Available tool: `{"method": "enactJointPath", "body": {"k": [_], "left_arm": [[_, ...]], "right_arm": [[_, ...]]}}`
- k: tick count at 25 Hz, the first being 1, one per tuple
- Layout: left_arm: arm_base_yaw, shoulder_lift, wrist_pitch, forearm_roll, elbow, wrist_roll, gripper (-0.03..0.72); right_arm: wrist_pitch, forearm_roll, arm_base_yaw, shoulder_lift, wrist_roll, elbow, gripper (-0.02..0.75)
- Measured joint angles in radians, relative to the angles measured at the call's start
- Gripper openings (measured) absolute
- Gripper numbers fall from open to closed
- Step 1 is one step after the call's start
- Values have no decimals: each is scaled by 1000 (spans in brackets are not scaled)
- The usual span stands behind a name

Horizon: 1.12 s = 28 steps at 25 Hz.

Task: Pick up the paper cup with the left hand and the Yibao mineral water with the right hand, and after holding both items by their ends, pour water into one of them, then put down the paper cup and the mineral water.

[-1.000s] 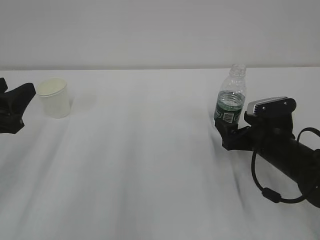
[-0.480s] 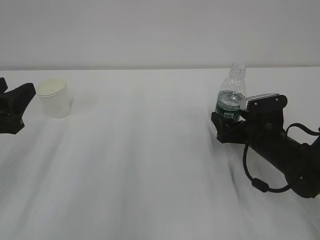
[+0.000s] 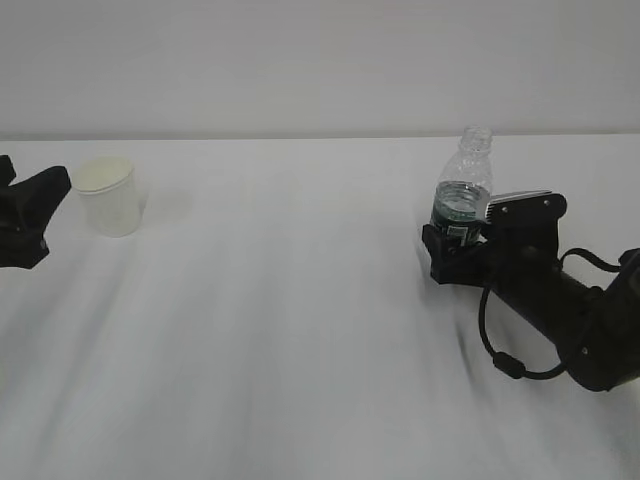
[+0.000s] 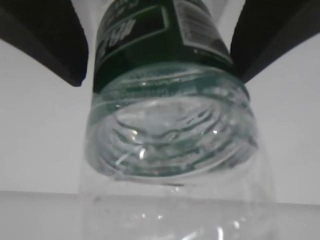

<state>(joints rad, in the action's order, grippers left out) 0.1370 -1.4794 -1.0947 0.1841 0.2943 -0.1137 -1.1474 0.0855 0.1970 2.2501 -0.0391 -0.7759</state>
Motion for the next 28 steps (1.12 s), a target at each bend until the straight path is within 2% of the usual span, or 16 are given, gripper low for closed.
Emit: {"method": "enactJointPath", "body": {"k": [10,28], "left_arm": [[0,0,0,0,0,7,447],[0,0,0,2,0,9,446]], "right_arm": [[0,-54,0,16,-45,-24,678],[0,-54,0,16,-82,-53,678]]}}
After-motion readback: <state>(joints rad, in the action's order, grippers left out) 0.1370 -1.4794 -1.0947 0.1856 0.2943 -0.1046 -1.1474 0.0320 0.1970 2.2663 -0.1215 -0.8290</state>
